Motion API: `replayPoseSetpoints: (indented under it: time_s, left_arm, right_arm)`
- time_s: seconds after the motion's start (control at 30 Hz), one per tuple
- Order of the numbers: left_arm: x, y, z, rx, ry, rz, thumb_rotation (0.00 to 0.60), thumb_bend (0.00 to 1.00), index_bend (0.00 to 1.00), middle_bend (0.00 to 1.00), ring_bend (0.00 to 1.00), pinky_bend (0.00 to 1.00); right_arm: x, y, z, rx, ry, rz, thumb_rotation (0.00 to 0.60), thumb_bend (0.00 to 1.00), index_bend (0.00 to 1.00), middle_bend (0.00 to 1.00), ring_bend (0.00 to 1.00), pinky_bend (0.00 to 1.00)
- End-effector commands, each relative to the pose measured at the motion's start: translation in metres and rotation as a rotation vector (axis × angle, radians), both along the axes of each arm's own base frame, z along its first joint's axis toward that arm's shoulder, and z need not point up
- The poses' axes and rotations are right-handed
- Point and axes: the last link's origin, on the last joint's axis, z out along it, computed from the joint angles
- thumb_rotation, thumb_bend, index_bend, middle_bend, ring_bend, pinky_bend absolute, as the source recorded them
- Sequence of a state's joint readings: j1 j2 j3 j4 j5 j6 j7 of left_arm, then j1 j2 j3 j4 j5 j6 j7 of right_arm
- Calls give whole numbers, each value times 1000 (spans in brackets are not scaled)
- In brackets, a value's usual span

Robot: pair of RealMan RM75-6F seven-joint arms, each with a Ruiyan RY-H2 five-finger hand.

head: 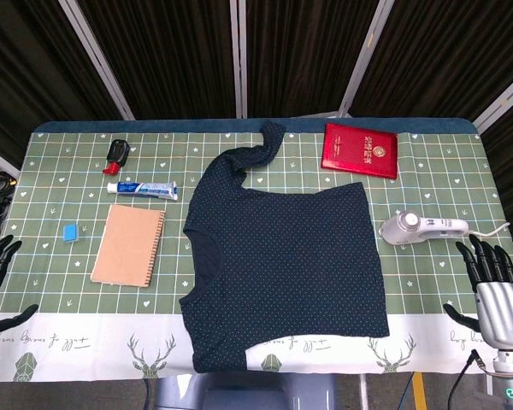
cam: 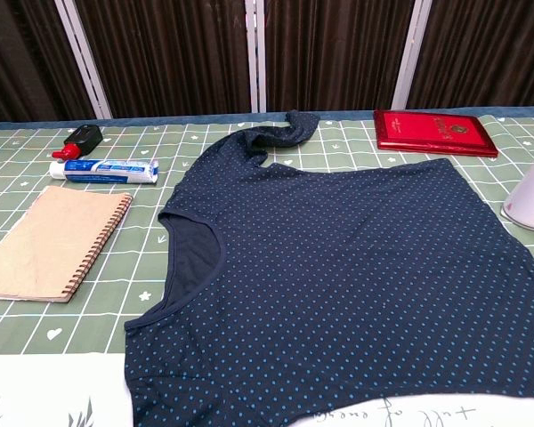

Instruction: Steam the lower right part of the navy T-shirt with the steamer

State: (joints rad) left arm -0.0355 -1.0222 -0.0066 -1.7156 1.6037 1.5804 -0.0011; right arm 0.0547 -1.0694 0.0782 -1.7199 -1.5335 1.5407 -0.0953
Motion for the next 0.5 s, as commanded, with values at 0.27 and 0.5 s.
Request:
replayPoseSetpoints:
  time_s: [0.27,0.5]
  left_arm:
    - [-1,0,0,1,1,2,600,0,0,0,0,0]
    - [-2,5,-3,-2,12,18,600,0,0,0,0,0]
  right_arm:
    - [-5,-4,-2,12,5,-23,600,0,0,0,0,0]
    - [-33,-48,-2,26,-10,-46,600,0,0,0,0,0]
